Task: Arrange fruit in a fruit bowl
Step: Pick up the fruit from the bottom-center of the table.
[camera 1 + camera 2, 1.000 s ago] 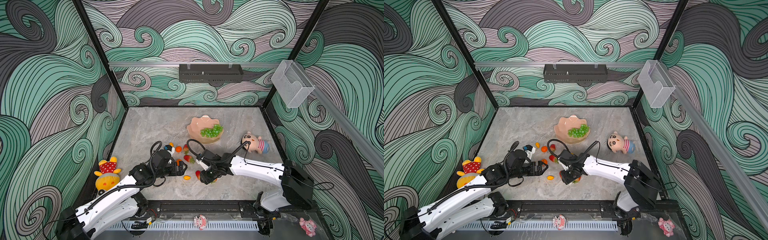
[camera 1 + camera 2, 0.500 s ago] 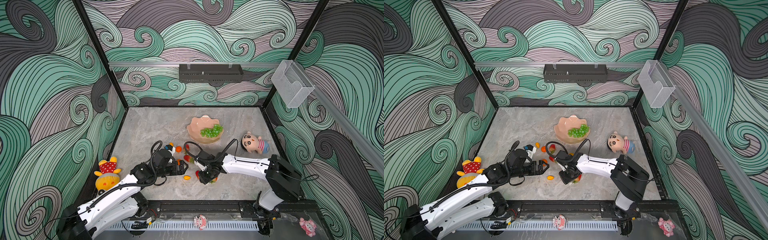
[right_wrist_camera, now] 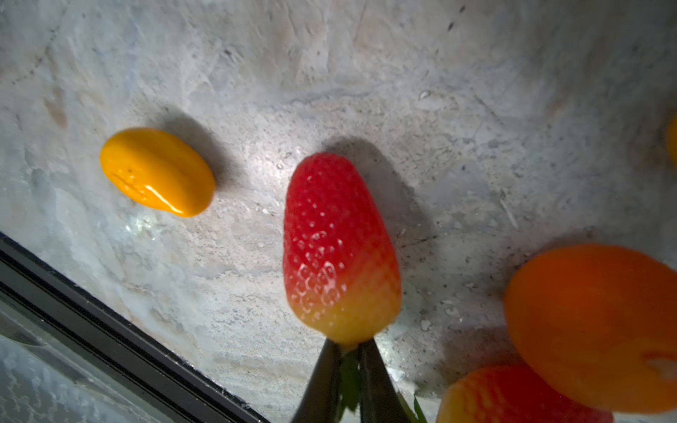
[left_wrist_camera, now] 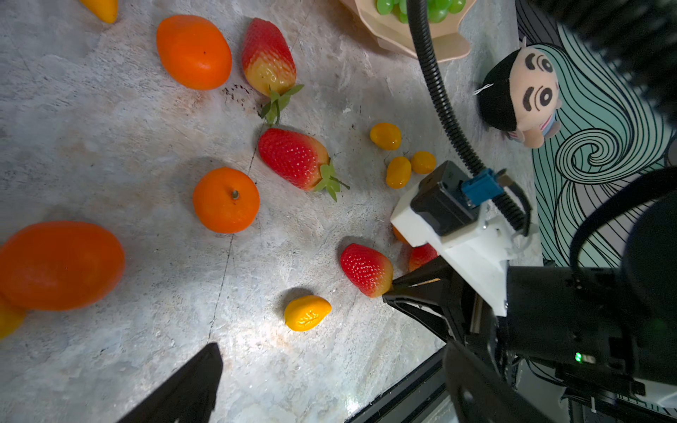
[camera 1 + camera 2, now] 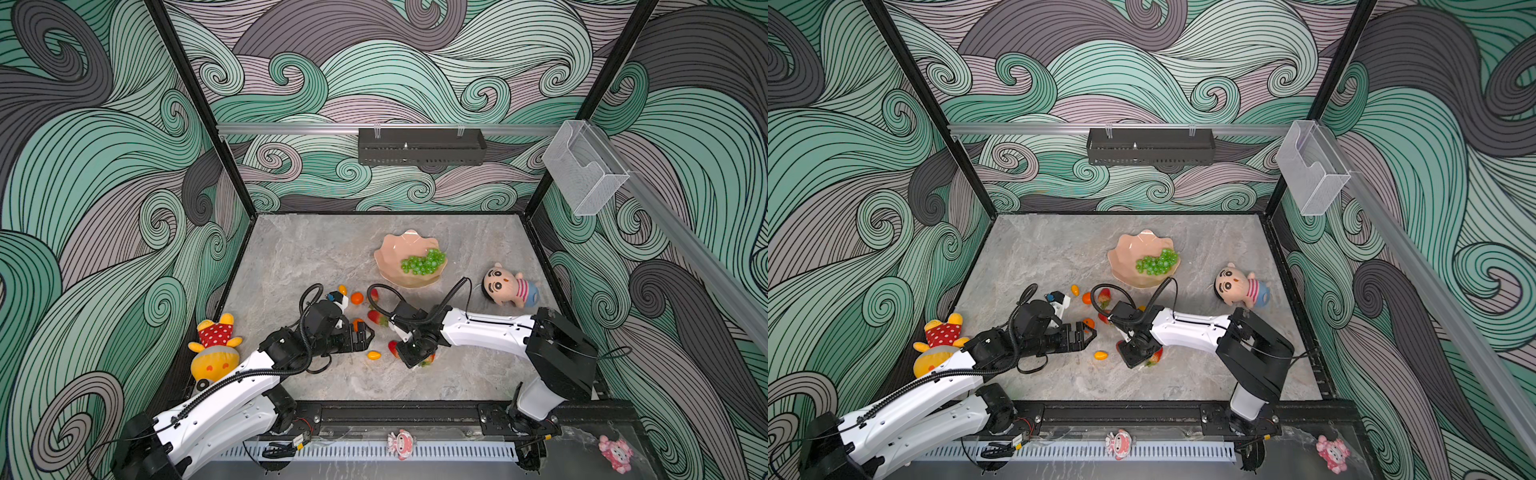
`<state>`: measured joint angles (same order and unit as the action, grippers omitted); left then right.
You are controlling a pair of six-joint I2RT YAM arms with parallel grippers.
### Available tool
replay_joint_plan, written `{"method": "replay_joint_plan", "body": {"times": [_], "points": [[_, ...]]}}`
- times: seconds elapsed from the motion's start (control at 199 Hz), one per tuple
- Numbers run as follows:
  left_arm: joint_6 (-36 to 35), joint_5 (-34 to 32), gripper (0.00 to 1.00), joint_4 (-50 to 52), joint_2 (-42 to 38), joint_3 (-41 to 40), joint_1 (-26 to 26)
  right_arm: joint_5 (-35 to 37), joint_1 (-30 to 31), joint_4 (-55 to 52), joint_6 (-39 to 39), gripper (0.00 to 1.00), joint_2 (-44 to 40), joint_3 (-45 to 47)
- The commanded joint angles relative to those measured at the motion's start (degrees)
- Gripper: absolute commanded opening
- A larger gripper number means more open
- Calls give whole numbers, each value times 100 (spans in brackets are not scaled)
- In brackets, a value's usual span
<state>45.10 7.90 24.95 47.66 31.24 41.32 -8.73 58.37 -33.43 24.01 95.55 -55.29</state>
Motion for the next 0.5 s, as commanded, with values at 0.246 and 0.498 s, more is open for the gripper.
{"method": "replay_joint_plan", "body": {"times": [0.246,0.498], "points": [[24,-224,97,257,-343,-104,-53,191,124,-208,97,0,-315,-46],[-348,-251,97,261,-524,114,-54,534,157,-133,169,0,-1124,235]]}}
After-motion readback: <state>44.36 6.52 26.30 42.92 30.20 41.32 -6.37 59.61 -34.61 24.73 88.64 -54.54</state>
